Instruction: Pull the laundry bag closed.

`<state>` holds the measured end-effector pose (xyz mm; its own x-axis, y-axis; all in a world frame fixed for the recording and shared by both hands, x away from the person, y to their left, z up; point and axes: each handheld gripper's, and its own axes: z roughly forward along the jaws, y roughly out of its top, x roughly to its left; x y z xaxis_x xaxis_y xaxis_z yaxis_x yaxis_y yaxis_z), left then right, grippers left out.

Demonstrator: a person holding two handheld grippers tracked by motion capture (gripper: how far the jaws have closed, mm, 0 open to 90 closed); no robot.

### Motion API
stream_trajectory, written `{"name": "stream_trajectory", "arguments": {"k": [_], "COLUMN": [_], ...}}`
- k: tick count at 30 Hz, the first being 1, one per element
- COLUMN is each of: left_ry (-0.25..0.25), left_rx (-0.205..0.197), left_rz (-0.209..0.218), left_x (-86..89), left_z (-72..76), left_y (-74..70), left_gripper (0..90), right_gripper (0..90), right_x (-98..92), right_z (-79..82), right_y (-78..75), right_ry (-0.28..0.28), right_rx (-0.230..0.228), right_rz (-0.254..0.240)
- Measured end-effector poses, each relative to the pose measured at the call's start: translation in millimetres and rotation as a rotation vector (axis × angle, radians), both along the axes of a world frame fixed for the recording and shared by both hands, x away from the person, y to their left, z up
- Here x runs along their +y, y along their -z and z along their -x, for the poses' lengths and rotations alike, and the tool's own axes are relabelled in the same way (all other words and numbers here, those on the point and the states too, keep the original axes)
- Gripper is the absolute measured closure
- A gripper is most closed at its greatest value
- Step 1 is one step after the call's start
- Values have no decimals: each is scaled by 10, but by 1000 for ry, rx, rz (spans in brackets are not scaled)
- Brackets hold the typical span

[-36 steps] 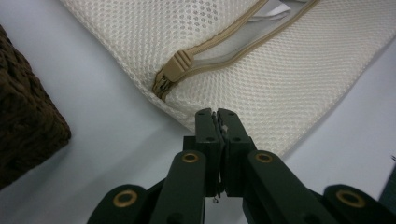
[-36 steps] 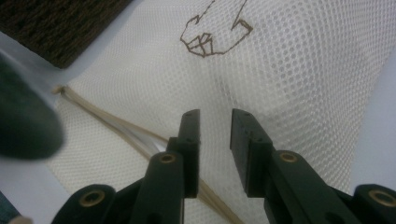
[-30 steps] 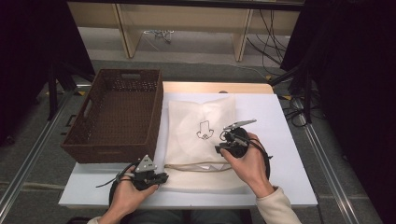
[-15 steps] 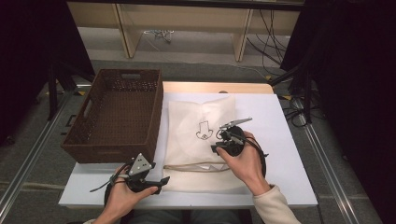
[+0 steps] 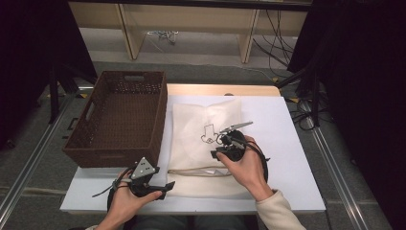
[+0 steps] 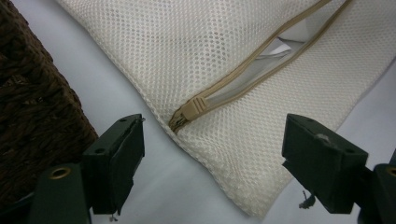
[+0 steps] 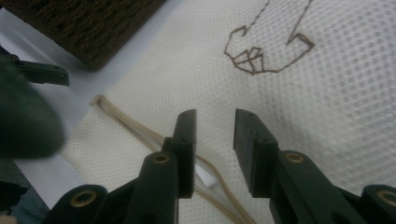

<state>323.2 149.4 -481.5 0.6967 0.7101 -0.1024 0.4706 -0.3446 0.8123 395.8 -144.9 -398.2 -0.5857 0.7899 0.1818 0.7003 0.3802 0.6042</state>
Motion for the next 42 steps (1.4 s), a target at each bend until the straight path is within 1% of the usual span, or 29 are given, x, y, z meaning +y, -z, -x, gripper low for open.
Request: {"name": "stream_trajectory", "arguments": {"k": [2, 3, 4, 5, 6, 8, 10, 13, 14, 15, 16, 18, 19, 21, 22, 24, 25, 28, 29, 30, 31, 32, 33, 34, 35, 38, 40, 41, 42], "left_ry": [-22, -20, -1, -7, -19, -8, -3, -26, -13, -8, -5, -17, 7, 1, 5, 8, -6, -3, 10, 14, 0, 2, 5, 16, 20, 1, -3, -10, -1], "left_rx": [15, 10, 10, 14, 14, 28, 28, 16, 16, 7, -1, 4, -40, -10, -29, -26, 4, 2, -29, -34, -11, -20, -20, 13, -4, 16, 10, 21, 21], "left_rz": [33, 32, 5, 3, 28, 5, 18, 28, 4, -4, -11, 11, -16, -3, -15, 1, 25, 19, -6, -20, -19, -25, -20, 6, -22, 4, -8, 29, 16], "left_x": [-29, -29, -9, -16, -37, -33, -49, -64, -46, -42, -37, -63, -50, -68, -65, -74, -91, -86, -69, -61, -66, -62, -65, -75, -59, -79, -73, -92, -79], "left_z": [11, 9, 4, 12, 18, 23, 24, 26, 22, 18, 12, 26, -12, 14, 5, 7, 29, 31, 12, 8, 28, 22, 20, 34, 21, 43, 40, 50, 46], "left_y": [2, 1, -10, -13, -5, -17, -20, -15, -25, -27, -25, -16, -17, -9, -9, 0, 7, 13, 9, 6, 4, 3, 6, 10, 5, 19, 21, 27, 23], "left_gripper": [207, 207, 207, 207, 206, 206, 205, 203, 202, 202, 202, 201, 202, 201, 201, 201, 200, 201, 200, 200, 200, 200, 200, 200, 200, 200, 200, 200, 200], "right_gripper": [701, 698, 694, 686, 677, 660, 656, 633, 624, 618, 614, 614, 614, 613, 614, 614, 614, 613, 613, 613, 613, 613, 613, 614, 614, 619, 624, 628, 633], "right_x": [31, 58, 88, 119, 155, 208, 264, 341, 369, 392, 422, 455, 468, 476, 470, 466, 468, 494, 497, 514, 522, 526, 522, 540, 550, 582, 618, 632, 648], "right_z": [-6, -13, -12, -8, -4, 0, 2, -4, -14, -7, -9, 2, 1, -1, -3, -6, -7, 11, 8, 20, 23, 21, 12, 19, 22, 31, 50, 52, 53], "right_y": [6, 19, 27, 35, 43, 56, 65, 71, 71, 68, 79, 65, 69, 64, 58, 55, 56, 54, 57, 60, 60, 64, 67, 73, 76, 81, 81, 84, 85], "right_ry": [-10, -20, -25, -32, -36, -50, -63, -77, -101, -92, -102, -108, -115, -126, -128, -129, -128, -108, -116, -108, -104, -108, -127, -115, -114, -131, -126, -126, -135], "right_rx": [4, 2, 9, 11, 23, 33, 36, 34, 33, 52, 29, 52, 54, 45, 45, 42, 42, 61, 59, 75, 75, 72, 61, 72, 74, 70, 77, 82, 77], "right_rz": [0, 0, -2, -5, -9, -15, -19, -24, -24, -28, -36, -29, -41, -39, -38, -50, -51, -47, -44, -51, -46, -45, -40, -47, -47, -37, -36, -37, -42]}}
